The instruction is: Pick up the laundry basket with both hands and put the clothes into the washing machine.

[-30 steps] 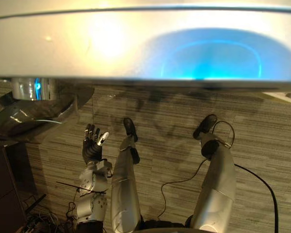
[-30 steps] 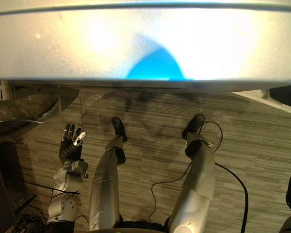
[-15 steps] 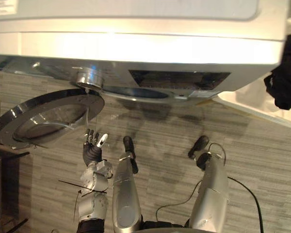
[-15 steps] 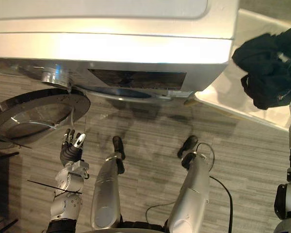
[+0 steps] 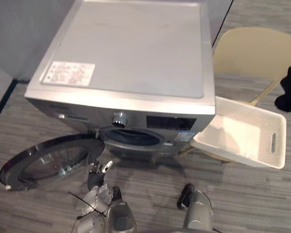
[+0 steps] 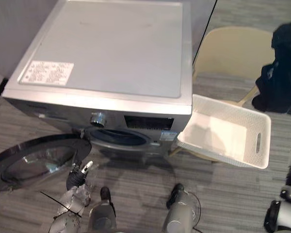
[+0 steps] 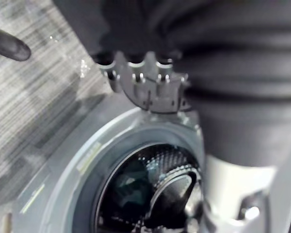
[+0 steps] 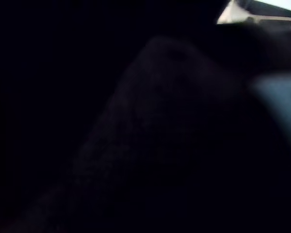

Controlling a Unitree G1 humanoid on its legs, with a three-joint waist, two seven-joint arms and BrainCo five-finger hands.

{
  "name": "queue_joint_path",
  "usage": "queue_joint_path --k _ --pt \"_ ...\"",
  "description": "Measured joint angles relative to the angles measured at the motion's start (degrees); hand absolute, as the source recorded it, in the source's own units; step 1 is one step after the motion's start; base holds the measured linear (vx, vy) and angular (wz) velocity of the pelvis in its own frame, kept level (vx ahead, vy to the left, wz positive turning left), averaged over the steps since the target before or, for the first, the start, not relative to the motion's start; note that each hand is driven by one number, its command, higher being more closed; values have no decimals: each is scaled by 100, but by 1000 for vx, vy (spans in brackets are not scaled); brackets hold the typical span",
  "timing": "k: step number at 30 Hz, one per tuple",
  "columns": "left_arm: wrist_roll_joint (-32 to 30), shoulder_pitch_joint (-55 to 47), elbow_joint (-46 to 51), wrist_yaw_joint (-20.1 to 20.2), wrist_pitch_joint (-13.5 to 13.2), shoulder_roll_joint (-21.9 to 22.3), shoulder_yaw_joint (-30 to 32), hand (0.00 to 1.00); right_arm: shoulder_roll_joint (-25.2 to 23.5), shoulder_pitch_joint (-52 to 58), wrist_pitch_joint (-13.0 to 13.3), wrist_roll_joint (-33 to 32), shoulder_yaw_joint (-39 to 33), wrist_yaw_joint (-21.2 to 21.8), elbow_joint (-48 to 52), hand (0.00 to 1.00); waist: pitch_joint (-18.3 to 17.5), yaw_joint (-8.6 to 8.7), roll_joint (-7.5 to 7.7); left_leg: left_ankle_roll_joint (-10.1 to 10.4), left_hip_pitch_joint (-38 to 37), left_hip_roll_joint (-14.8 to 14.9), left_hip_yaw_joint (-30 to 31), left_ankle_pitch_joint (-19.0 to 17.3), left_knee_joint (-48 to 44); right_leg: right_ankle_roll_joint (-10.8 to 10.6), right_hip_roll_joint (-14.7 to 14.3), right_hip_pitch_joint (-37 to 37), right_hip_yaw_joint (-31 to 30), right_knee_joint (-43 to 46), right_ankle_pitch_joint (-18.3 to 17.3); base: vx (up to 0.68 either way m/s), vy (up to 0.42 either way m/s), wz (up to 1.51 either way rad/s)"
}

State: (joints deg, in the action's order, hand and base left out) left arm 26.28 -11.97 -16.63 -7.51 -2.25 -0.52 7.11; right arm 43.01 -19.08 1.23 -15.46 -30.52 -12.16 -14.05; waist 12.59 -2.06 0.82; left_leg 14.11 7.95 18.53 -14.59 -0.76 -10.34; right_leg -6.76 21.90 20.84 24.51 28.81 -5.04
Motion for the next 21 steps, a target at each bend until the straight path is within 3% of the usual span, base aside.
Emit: queue_joint_path --k 2,6,7,9,12,13,15,18,21 --pt "-96 -84 0 20 44 77 42 0 -489 383 1 -83 -179 24 393 100 -153 107 -13 -2 -213 -74 -73 1 175 -74 -1 -158 -36 -139 59 150 75 -14" --pt "-399 -104 -84 142 106 193 292 0 -2118 1649 76 -88 -227 376 1786 100 -487 195 -10 -2 -678 -109 -312 -1 426 -134 -101 -467 -141 -438 145 113 44 -21" --pt "-515 -119 -84 196 122 264 403 0 -2663 2017 87 -106 -53 557 2059 100 -560 261 12 -2 -795 -116 -335 -3 484 -134 -109 -550 -146 -459 145 89 34 -11" --pt "-628 -197 -83 242 128 341 474 0 -3305 2565 100 -201 453 837 2232 100 -686 286 59 -19 -951 -133 -460 -25 557 -136 -134 -578 -242 -483 144 46 33 -21" --pt "-691 -280 -97 257 187 393 455 0 -3934 3497 60 -308 1655 1296 2228 100 -692 281 69 -21 -1152 -128 -536 -170 534 -168 -167 -753 -300 -530 152 -1 42 -12" --pt "-717 -313 -97 256 189 394 463 0 -4016 3681 45 -313 1935 1412 2227 100 -692 275 69 -22 -1174 -126 -541 -186 531 -182 -176 -809 -305 -556 154 -62 55 0" --pt "-828 -528 -102 248 186 455 480 0 -4209 4301 -11 -415 3247 2050 1878 100 -742 243 62 -18 -1258 -77 -509 -396 396 -290 -234 -1085 -285 -773 161 -61 53 2" --pt "-860 -655 -145 238 186 475 472 0 -4281 4319 -32 -418 3562 2235 1045 100 -828 110 73 -35 -1242 -55 -430 -421 315 -298 -267 -1204 -243 -886 219 7 30 7" --pt "-872 -683 -231 201 182 479 472 0 -4248 4198 -60 -411 3696 2218 290 100 -829 85 71 -47 -1082 -46 -174 -451 96 -293 -219 -1350 -42 -881 227 40 23 34"
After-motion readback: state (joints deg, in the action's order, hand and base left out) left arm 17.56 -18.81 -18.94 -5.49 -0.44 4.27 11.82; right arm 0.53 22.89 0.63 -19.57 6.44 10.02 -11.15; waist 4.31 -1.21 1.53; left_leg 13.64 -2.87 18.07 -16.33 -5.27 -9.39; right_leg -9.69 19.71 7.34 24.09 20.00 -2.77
